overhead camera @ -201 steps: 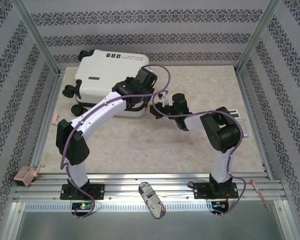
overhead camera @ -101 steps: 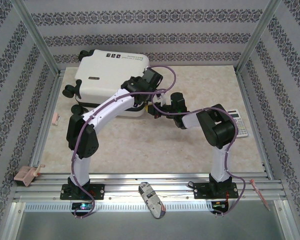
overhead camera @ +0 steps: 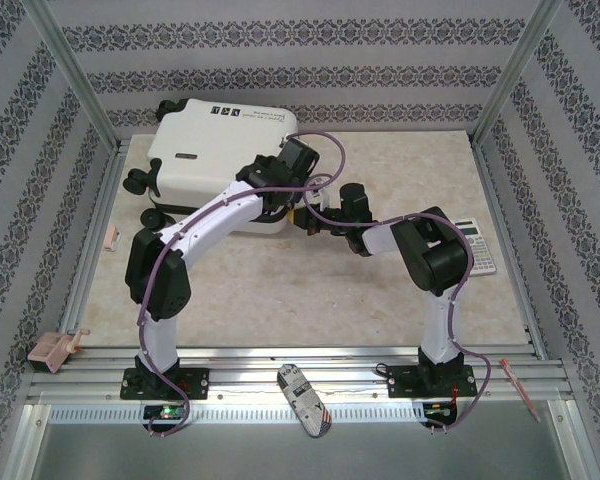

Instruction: Pack the luggage

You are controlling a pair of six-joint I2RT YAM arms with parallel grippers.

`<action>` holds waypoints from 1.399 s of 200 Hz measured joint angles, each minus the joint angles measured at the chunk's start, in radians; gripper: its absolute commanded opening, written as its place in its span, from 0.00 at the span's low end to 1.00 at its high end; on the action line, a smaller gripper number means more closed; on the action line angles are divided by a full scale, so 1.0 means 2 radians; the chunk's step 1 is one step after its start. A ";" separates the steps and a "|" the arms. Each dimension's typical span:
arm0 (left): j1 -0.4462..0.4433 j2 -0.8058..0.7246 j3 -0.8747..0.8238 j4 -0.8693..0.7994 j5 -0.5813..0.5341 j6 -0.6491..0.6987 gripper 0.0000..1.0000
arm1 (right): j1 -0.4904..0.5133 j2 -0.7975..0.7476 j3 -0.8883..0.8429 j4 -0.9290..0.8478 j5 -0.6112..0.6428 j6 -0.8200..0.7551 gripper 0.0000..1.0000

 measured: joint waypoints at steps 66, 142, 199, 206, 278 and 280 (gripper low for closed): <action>0.005 -0.035 -0.056 0.042 0.021 -0.015 0.78 | 0.003 -0.005 -0.021 0.025 0.002 0.025 0.00; -0.008 -0.099 -0.139 0.056 0.011 -0.041 0.78 | 0.059 -0.060 -0.076 0.007 0.094 0.045 0.00; -0.007 -0.102 -0.162 0.095 0.002 -0.044 0.77 | 0.069 -0.085 -0.026 -0.139 0.187 -0.026 0.00; -0.006 -0.102 -0.165 0.104 0.002 -0.044 0.77 | 0.069 -0.086 -0.019 -0.151 0.196 -0.033 0.00; 0.003 -0.109 -0.198 0.160 0.010 -0.044 0.76 | 0.054 -0.085 0.001 -0.181 0.199 -0.057 0.00; 0.003 -0.109 -0.199 0.161 0.010 -0.044 0.75 | 0.052 -0.085 0.001 -0.181 0.198 -0.058 0.00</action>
